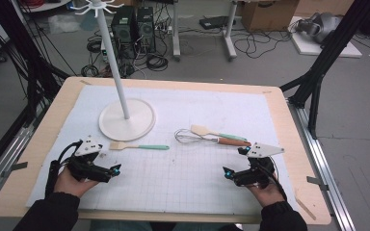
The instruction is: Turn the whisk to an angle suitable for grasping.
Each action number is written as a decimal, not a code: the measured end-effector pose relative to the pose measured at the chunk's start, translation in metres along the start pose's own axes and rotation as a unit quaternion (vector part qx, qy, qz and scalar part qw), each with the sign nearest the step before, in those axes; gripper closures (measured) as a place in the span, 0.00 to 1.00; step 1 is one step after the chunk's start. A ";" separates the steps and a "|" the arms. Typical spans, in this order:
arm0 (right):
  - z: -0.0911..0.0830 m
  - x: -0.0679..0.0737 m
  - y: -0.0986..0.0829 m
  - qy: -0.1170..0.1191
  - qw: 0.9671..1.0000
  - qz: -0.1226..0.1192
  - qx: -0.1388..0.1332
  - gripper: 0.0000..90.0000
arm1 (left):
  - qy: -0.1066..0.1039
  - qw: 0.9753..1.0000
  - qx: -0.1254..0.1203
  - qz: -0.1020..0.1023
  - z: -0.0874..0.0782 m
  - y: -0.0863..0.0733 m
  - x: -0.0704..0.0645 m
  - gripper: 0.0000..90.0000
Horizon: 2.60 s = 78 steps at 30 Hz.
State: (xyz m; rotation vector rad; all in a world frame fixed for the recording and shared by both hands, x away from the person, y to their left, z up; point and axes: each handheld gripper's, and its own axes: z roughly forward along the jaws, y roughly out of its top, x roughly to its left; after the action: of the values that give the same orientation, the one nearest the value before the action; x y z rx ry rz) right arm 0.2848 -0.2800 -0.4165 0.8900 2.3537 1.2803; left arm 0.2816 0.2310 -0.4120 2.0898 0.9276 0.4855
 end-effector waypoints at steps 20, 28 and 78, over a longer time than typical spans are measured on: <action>-0.003 0.006 0.001 -0.002 1.000 -0.005 0.001 0.08 | -0.004 1.000 0.000 0.004 -0.004 -0.002 -0.001 0.02; -0.002 0.005 0.001 0.002 1.000 -0.004 0.001 0.08 | -0.004 1.000 0.001 0.003 -0.004 -0.003 -0.001 0.02; 0.028 -0.092 0.072 0.033 0.989 -0.039 0.136 0.99 | 0.005 1.000 -0.013 -0.005 -0.008 -0.003 0.001 0.02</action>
State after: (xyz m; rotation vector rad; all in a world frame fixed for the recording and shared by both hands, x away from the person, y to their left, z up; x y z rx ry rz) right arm 0.3959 -0.2927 -0.3732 0.8337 2.6305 0.9891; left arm 0.2760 0.2376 -0.4094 2.0612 0.9323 0.5005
